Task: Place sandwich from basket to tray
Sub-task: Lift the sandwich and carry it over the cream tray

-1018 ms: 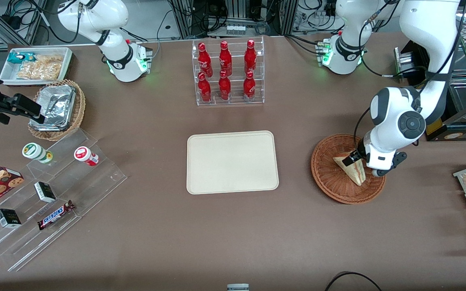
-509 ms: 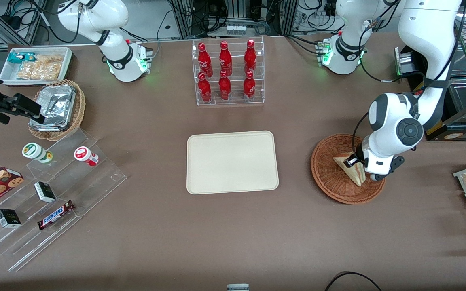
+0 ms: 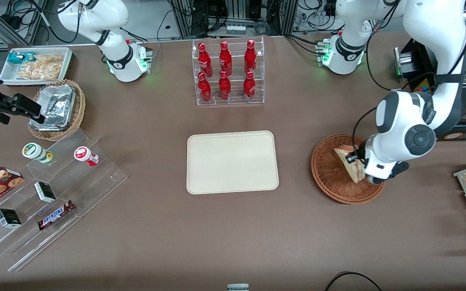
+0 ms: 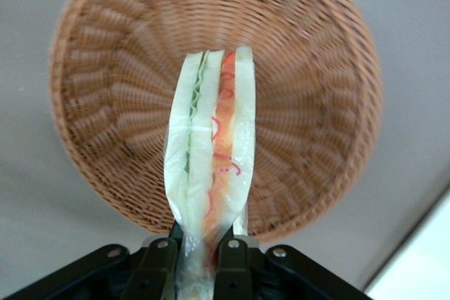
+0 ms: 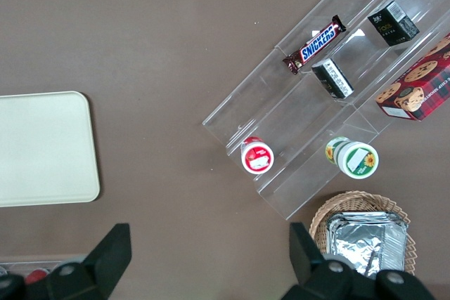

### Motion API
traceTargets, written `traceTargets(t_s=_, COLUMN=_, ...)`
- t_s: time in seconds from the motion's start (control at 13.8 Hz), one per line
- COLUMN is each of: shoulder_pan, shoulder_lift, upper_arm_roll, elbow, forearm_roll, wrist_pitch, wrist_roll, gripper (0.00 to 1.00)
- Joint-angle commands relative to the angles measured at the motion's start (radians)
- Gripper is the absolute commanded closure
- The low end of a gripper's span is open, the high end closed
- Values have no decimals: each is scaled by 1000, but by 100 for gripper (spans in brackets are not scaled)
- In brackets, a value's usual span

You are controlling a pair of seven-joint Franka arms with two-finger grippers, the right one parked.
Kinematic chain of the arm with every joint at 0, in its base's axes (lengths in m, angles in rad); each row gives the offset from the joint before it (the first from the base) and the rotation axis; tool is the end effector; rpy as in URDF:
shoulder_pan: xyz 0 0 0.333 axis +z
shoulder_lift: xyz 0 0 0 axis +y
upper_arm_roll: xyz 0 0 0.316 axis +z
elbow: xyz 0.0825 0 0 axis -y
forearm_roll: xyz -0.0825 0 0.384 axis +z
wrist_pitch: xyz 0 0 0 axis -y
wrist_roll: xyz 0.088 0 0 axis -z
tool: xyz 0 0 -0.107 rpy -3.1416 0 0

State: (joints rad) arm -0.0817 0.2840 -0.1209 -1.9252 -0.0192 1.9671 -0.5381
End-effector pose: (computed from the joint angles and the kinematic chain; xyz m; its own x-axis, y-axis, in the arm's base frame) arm 0.5734 -0.1164 0.3269 0.9125 0.3386 -0.2296 0.3291 -0.9409 -0.0797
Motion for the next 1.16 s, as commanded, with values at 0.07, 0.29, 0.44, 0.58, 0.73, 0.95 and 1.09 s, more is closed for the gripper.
traceTargets(t_s=0.07, shoulder_pan=-145, shoulder_lift=44, upper_arm_roll=-6, elbow=64, forearm_roll=-8, wrist_pitch=-20, wrist_roll=57, gripper=93)
traceTargets(t_s=0.29, shoulder_pan=-260, shoulder_lift=128, upper_arm_roll=-6, elbow=145, forearm_roll=-10, wrist_pitch=-11, wrist_roll=12, gripper=92)
traceTargets(t_s=0.44, shoulder_pan=-334, shoulder_lift=188, upper_arm_roll=-6, elbow=221, forearm_roll=-8, wrist_pitch=-11, wrist_roll=-38, gripper=92)
traceTargets(t_s=0.58, shoulder_pan=-401, shoulder_lift=245, upper_arm_roll=-6, elbow=267, forearm_roll=-10, wrist_pitch=27, wrist_roll=-113, gripper=93)
traceTargets(t_s=0.73, shoulder_pan=-470, shoulder_lift=282, upper_arm_roll=-6, elbow=273, forearm_roll=-10, wrist_pitch=113, wrist_roll=-195, gripper=93)
traceTargets(t_s=0.95, shoulder_pan=-559, shoulder_lift=375, upper_arm_roll=-5, elbow=380, forearm_roll=-4, wrist_pitch=165, wrist_roll=-294, gripper=93)
traceTargets(t_s=1.09, shoulder_pan=-599, shoulder_lift=424, upper_arm_roll=-5, elbow=445, forearm_roll=1, wrist_pitch=159, wrist_roll=-341, gripper=94)
